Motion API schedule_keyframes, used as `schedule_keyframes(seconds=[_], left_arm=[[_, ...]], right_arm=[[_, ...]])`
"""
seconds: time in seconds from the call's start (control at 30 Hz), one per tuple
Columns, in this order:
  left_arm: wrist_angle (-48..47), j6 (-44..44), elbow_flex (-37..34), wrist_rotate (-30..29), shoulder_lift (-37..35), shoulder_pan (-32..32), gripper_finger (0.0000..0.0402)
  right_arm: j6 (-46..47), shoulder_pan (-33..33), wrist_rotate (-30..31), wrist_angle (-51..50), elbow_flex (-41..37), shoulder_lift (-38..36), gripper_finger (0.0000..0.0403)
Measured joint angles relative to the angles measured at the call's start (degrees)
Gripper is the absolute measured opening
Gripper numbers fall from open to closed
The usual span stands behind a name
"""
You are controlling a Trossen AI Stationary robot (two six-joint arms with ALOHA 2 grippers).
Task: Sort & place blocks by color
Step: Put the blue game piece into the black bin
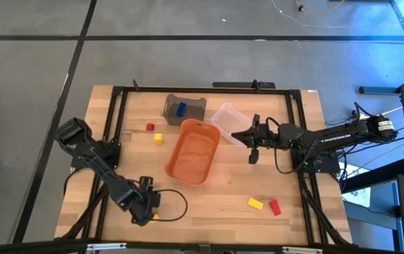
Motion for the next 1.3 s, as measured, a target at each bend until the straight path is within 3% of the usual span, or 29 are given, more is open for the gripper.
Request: schedule_keyframes(seconds=[0.4,0.6,0.83,1.07,1.17,1.3], left_arm=[[1.2,-0.2,-1.0,2.0,0.0,0.4,0.0198],[1.2,-0.2,-1.0,4.4,0.0,0.9,0.016],[1.1,3.7,-1.0,7.5,-0.1,2.7,0.0087],[-2.2,4.8,-1.0,14.8,-6.4,6.6,0.0081],[-3.1,7.2,-1.0,10.6,-14.3,6.9,0.0081],[-2.0,16.7,-1.0,-5.2,-27.1,7.0,0.0081]], right_arm=[[0.0,0.0,0.3,-0.3,0.0,0.0,0.0],[0.0,0.0,0.3,-0.3,0.0,0.0,0.0],[0.0,0.0,0.3,-0.3,0.0,0.0,0.0],[0.0,0.0,0.3,-0.3,0.0,0.0,0.0],[0.0,0.0,0.3,-0.3,0.0,0.0,0.0],[-0.1,0.0,0.3,-0.3,0.0,0.0,0.0]])
